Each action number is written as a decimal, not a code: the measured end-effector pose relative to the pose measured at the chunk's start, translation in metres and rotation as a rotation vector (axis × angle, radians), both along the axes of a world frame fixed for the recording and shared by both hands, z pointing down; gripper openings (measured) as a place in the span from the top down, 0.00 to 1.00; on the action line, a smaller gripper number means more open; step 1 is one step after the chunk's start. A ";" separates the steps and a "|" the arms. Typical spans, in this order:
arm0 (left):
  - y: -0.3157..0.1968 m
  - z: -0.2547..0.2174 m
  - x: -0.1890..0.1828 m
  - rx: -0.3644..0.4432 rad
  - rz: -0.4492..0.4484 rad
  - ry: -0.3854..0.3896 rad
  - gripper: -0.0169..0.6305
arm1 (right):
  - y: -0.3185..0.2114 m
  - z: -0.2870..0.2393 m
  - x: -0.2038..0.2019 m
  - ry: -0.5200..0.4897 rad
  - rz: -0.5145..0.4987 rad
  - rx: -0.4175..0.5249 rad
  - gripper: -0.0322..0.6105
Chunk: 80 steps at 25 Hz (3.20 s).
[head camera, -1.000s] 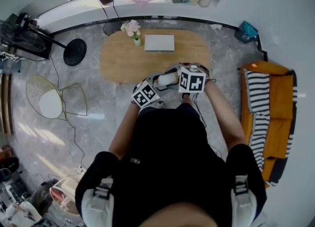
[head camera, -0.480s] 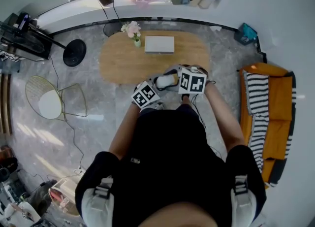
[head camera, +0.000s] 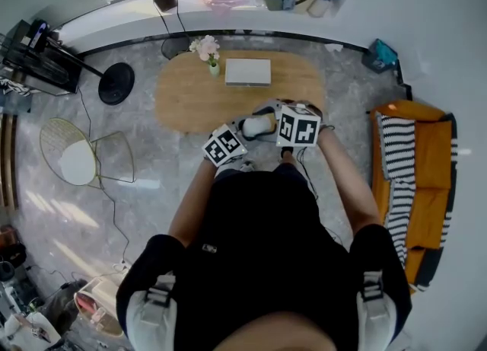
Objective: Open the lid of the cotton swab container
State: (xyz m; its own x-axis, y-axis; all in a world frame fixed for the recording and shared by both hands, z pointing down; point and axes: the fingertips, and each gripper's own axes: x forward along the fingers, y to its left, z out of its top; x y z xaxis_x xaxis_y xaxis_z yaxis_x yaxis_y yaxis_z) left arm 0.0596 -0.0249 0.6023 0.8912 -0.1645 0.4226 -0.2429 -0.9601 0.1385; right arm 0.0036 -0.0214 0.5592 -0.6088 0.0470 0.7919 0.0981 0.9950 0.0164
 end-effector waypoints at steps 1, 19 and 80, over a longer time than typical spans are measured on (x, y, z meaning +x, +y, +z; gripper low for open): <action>0.000 0.000 0.000 0.000 0.003 0.000 0.67 | 0.000 -0.001 -0.001 -0.001 -0.004 0.004 0.58; 0.005 0.004 -0.005 0.002 0.036 0.003 0.67 | 0.009 0.002 -0.008 0.056 -0.045 -0.064 0.64; 0.015 -0.026 -0.007 0.076 0.077 0.069 0.67 | -0.065 -0.044 0.004 -0.405 0.355 0.005 0.67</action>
State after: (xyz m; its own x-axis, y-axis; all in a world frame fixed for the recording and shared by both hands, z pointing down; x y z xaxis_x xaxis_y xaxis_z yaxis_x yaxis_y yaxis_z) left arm 0.0521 -0.0096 0.5767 0.9290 -0.1237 0.3488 -0.1605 -0.9839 0.0788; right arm 0.0076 -0.0868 0.5148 -0.8435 -0.2204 0.4898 -0.2593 0.9657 -0.0122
